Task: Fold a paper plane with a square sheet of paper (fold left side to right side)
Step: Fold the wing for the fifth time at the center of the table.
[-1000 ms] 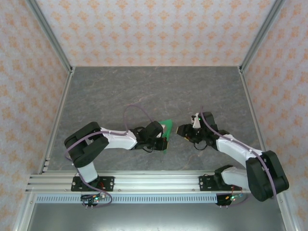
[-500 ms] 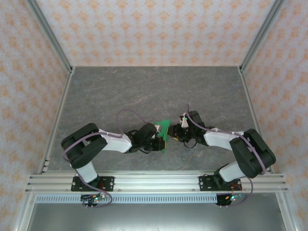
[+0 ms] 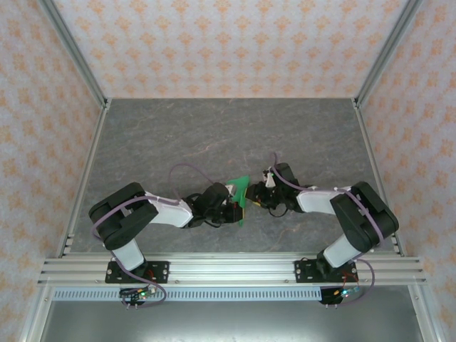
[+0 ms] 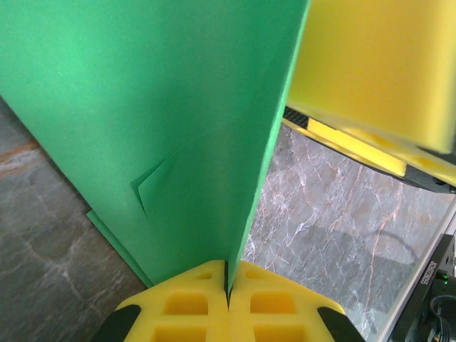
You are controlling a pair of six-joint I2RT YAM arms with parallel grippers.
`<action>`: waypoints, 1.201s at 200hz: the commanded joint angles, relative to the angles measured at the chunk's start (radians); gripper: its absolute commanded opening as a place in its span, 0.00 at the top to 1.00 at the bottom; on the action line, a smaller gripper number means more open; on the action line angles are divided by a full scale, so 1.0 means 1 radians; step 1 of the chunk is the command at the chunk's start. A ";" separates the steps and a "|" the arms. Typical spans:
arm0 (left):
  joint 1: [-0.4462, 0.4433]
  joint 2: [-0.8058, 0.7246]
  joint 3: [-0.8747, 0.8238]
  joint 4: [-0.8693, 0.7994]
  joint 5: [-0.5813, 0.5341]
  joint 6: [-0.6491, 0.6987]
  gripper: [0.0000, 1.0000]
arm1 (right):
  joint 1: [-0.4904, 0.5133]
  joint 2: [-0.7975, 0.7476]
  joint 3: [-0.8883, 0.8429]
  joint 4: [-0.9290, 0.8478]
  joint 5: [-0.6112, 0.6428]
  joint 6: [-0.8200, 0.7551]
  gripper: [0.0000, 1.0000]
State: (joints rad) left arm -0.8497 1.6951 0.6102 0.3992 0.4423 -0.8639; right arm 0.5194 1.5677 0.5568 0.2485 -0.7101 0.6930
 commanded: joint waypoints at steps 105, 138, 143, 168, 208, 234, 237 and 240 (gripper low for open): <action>0.006 -0.020 -0.020 0.020 -0.011 -0.003 0.89 | 0.029 0.105 0.086 -0.053 0.027 -0.013 0.67; 0.008 -0.043 -0.024 0.019 -0.011 0.000 0.82 | 0.029 0.127 0.092 -0.075 0.037 -0.020 0.67; 0.009 -0.048 -0.026 0.016 -0.012 0.000 0.81 | 0.029 0.131 0.093 -0.075 0.035 -0.018 0.67; 0.011 -0.092 -0.039 0.006 -0.021 0.004 0.73 | 0.030 0.141 0.094 -0.073 0.035 -0.018 0.67; 0.048 -0.166 -0.069 -0.030 -0.013 0.009 0.60 | 0.029 0.140 0.095 -0.064 0.033 -0.017 0.67; 0.110 -0.221 -0.094 -0.055 0.000 -0.001 0.56 | 0.029 0.139 0.094 -0.060 0.030 -0.016 0.67; 0.119 -0.223 -0.095 -0.056 0.005 -0.003 0.56 | 0.029 0.138 0.094 -0.060 0.030 -0.016 0.67; 0.128 -0.225 -0.094 -0.056 0.013 -0.003 0.56 | 0.029 0.138 0.094 -0.060 0.029 -0.016 0.67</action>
State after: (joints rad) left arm -0.7738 1.5127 0.5373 0.3855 0.4393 -0.8650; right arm 0.5385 1.6581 0.6498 0.1917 -0.7227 0.7025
